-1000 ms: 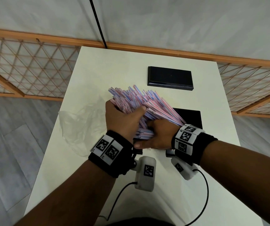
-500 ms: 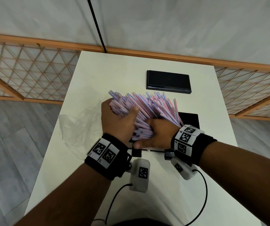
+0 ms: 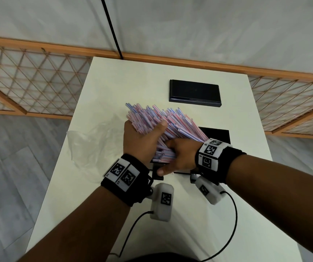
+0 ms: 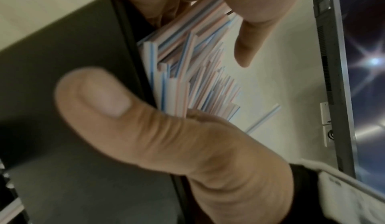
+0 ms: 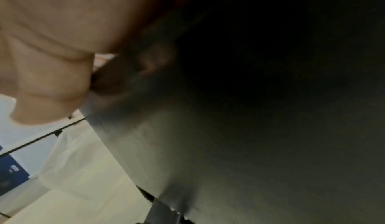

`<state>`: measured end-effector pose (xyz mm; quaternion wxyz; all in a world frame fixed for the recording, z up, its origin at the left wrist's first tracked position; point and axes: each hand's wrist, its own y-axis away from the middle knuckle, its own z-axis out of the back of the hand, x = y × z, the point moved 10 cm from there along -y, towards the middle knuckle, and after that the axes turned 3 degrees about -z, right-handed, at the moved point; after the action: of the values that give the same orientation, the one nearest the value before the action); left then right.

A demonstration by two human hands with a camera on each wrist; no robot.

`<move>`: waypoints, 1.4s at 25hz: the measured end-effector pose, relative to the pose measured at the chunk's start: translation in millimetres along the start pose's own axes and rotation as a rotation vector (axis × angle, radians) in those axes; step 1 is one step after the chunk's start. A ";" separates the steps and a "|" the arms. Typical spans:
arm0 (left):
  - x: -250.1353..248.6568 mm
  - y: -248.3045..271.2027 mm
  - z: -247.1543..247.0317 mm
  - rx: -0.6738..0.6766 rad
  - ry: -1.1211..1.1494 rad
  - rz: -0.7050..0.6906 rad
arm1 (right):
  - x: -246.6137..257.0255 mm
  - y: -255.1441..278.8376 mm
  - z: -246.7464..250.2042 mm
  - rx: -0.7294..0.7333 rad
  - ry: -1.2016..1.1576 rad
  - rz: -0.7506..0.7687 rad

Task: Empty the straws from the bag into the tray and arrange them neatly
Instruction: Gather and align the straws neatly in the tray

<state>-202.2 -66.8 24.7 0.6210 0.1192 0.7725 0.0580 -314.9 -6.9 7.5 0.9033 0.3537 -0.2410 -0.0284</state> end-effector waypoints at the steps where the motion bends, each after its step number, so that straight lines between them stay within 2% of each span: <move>1: 0.0 1.1 -2.4 0.009 -0.010 -0.002 | 1.5 -2.7 -1.3 0.016 -0.023 0.010; 3: 0.0 2.4 -3.6 0.002 -0.030 -0.009 | 7.7 -5.9 -0.6 0.000 -0.076 0.060; 6: -4.7 -1.0 4.2 -0.034 -0.055 -0.054 | 17.9 -5.0 10.6 -0.109 -0.147 0.135; 9: -2.7 -4.8 11.6 -0.020 -0.192 -0.091 | 14.9 -1.5 19.4 -0.170 -0.103 0.104; 12: 0.7 1.1 12.5 0.004 -0.277 -0.062 | 6.5 6.5 16.3 -0.126 0.109 0.019; 17: -2.1 2.8 14.1 -0.075 -0.109 -0.006 | -5.5 30.3 38.4 -0.070 0.250 -0.022; 20: 5.0 8.8 7.5 -0.049 -0.083 0.037 | -22.8 33.7 30.9 0.018 0.353 -0.086; 27: 12.5 10.6 0.0 -0.020 -0.109 0.075 | -38.0 27.8 -3.1 0.088 0.072 -0.192; 31: 17.7 10.1 3.9 -0.051 -0.107 0.109 | -30.4 20.5 -10.6 0.087 -0.021 -0.174; 35: 21.5 7.8 5.5 -0.040 -0.102 0.137 | -21.6 14.7 -8.0 0.012 -0.062 -0.113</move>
<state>-200.2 -54.1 5.0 0.6564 0.1620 0.7286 0.1098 -332.1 13.9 3.0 0.8903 0.3711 -0.2485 -0.0889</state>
